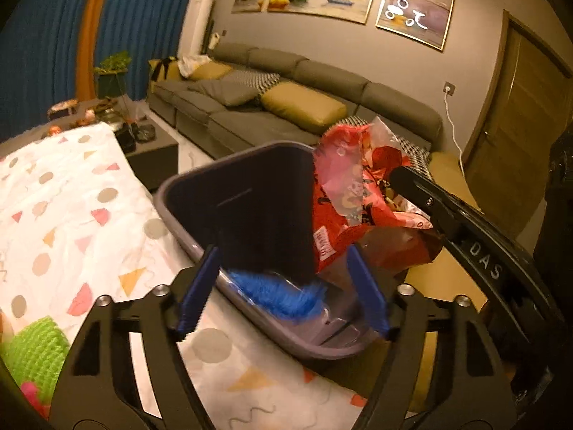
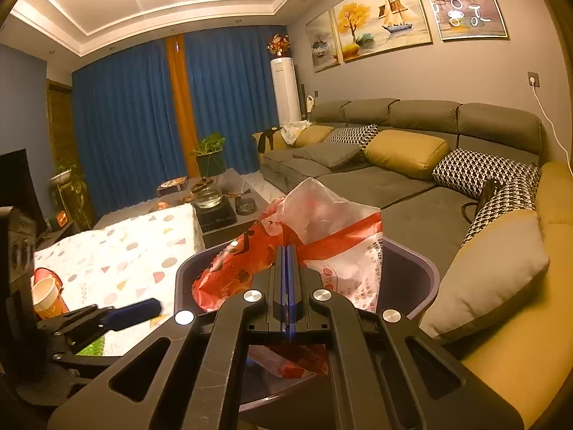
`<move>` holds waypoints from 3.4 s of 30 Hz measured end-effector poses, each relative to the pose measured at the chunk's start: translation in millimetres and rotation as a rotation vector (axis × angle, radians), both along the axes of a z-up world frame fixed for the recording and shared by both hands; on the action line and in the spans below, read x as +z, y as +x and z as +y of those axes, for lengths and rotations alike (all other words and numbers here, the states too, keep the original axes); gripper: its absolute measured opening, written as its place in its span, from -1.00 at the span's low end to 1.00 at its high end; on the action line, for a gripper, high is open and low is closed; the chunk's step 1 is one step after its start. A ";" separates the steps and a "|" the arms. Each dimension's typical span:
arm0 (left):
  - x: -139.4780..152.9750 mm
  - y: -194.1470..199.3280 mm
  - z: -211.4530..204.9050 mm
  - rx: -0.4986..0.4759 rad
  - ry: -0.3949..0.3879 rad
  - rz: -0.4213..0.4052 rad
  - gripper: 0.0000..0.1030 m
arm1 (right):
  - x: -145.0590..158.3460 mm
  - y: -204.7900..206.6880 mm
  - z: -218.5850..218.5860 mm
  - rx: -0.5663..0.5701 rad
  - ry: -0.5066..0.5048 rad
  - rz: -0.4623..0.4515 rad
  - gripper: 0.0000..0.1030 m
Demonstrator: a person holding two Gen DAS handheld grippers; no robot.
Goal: Collect trash
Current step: 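Carry both items to the grey bin and open both grippers to drop them, then return both tools to the trash pile on the table, then grasp the black plastic bag with the right gripper while the left gripper grasps the white-red bag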
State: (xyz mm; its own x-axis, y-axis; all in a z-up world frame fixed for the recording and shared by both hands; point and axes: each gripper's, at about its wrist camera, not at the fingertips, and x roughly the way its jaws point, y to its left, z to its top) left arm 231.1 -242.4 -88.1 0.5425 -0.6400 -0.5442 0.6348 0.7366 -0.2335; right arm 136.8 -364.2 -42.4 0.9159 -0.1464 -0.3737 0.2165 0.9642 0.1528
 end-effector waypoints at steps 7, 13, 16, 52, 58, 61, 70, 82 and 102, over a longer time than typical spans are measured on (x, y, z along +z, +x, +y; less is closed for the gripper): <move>8.0 -8.4 22.1 0.039 -0.038 -0.009 0.69 | 1.0 -0.1 1.2 0.012 0.003 -0.007 -0.92; 21.4 -26.6 51.1 0.173 -0.057 -0.053 0.80 | 4.4 -5.4 0.8 0.002 0.001 -0.040 -0.16; 27.7 -40.0 70.6 0.257 -0.058 -0.096 0.83 | 8.3 -10.1 2.9 -0.009 -0.002 -0.050 -0.08; 36.2 -205.1 315.1 0.753 0.025 -0.221 0.88 | -3.4 -102.9 216.7 0.345 -0.025 0.006 0.40; 35.5 -215.9 340.0 0.795 0.027 -0.227 0.88 | -7.0 -101.6 245.1 0.415 -0.028 0.028 0.40; 33.9 -219.8 350.2 0.823 0.033 -0.230 0.88 | -11.5 -100.0 259.9 0.448 -0.033 0.047 0.39; 27.3 -228.8 386.9 0.887 0.024 -0.225 0.88 | -27.6 -90.1 303.8 0.555 -0.020 0.114 0.29; 16.9 -221.9 403.5 0.881 0.023 -0.198 0.88 | -38.0 -59.1 339.2 0.598 -0.011 0.201 0.09; -8.9 -171.5 409.2 0.759 -0.007 0.012 0.44 | -40.5 -55.3 344.6 0.644 -0.004 0.206 -0.97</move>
State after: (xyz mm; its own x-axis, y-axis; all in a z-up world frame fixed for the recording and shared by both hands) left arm 59.6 166.8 -96.9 0.8293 -0.0975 -0.5503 -0.0480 0.9686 -0.2439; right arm 81.5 -19.6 -83.0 0.7310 0.4034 -0.5504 -0.3772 0.9110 0.1666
